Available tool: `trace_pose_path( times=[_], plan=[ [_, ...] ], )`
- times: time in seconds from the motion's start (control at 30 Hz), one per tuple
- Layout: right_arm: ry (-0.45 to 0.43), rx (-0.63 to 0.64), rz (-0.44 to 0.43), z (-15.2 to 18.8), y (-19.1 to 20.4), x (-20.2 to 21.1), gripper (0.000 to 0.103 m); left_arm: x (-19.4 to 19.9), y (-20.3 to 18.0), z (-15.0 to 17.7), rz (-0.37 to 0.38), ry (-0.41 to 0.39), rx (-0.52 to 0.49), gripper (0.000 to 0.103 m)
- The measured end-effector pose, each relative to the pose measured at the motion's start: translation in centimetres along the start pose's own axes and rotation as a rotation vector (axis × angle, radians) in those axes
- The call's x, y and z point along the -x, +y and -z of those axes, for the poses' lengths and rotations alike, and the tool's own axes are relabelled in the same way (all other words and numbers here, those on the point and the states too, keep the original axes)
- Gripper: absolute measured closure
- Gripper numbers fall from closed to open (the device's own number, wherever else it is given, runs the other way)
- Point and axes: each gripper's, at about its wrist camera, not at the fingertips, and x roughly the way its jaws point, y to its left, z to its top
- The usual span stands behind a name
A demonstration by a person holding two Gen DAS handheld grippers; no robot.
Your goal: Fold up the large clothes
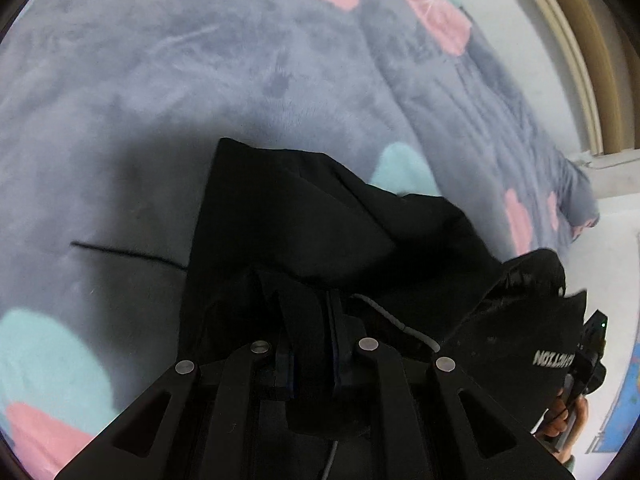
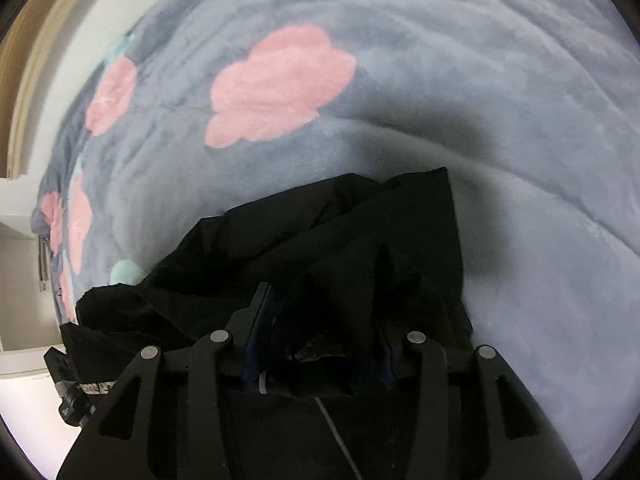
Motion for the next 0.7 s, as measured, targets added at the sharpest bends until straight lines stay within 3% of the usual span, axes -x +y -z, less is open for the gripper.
trace_pose_path(
  times=[0.17,0.27,0.43,0.53,0.63,0.7],
  plan=[
    [0.023,0.008,-0.015,-0.7,-0.1,0.0,0.054,0.5,0.5,-0.4,0.05,0.032,-0.003,0.09],
    [-0.038,0.035,-0.039,-0.9,-0.2,3.2,0.054,3.6,0.2,-0.6,0.078,-0.012,-0.048,0.09],
    [-0.186,0.166,0.025,-0.8,0.9,9.1,0.053,10.7,0.6,-0.3,0.275,-0.101,-0.08,0.081],
    [-0.226,0.258,0.086,-0.4,2.0,10.3,0.052,13.5,0.1,0.4,0.414,-0.118,-0.102,0.076],
    [-0.224,0.279,0.058,-0.3,2.0,10.3,0.052,15.7,0.8,1.0,0.519,-0.142,-0.095,0.069],
    [-0.201,0.288,0.035,-0.4,1.8,9.5,0.052,15.8,0.1,1.3,0.458,-0.139,-0.137,0.068]
  ],
)
